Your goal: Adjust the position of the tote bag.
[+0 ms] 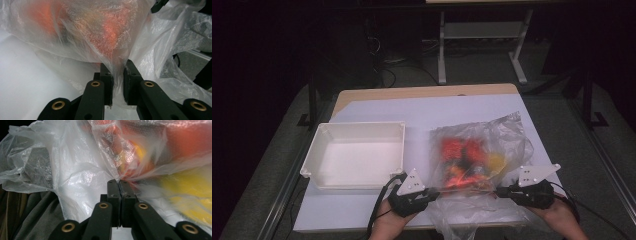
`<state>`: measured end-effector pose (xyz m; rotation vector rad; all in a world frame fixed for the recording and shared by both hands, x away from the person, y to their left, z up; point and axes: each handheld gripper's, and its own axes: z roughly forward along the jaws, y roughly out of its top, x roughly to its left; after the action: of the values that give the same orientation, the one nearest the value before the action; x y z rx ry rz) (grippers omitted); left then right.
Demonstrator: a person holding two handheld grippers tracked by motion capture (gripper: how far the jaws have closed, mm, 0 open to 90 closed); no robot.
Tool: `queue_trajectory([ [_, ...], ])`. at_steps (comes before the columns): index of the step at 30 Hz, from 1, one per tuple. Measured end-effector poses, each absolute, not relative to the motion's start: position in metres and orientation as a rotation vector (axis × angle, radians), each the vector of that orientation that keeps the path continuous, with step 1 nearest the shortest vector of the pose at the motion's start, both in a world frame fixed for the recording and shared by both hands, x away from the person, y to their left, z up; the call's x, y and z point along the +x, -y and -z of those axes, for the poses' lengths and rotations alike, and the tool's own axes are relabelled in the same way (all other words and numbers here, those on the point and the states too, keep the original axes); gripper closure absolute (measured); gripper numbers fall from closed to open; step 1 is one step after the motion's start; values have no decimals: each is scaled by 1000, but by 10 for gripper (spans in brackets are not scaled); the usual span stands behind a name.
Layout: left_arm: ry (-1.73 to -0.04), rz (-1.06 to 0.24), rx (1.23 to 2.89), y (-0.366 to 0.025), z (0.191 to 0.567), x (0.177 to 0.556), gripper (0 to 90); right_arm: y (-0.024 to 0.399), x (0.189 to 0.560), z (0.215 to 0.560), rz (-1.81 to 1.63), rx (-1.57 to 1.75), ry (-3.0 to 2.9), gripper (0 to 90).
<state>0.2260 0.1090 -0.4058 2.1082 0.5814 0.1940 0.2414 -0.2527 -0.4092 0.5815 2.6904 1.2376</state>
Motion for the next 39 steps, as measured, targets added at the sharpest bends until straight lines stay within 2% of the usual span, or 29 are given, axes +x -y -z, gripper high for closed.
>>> queue_trajectory([
  [6,-576,-194,2084,-111,402,229,864,253,242,406,-1251,571,-2675,896],
  [14,-569,-165,2016,-114,390,242,887,253,247,391,-1273,553,-2631,897],
  [20,-572,-198,1994,-113,383,252,890,254,256,379,-1288,551,-2593,897],
  [27,-614,-260,2017,-100,376,270,890,248,290,363,-1286,574,-2568,897],
  [32,-653,-271,2034,-96,381,278,889,245,315,371,-1256,627,-2585,897],
  [35,-654,-269,2039,-96,381,278,853,241,325,378,-1240,656,-2608,897],
  [39,-661,-275,2030,-101,376,275,755,235,331,383,-1236,663,-2620,897],
])
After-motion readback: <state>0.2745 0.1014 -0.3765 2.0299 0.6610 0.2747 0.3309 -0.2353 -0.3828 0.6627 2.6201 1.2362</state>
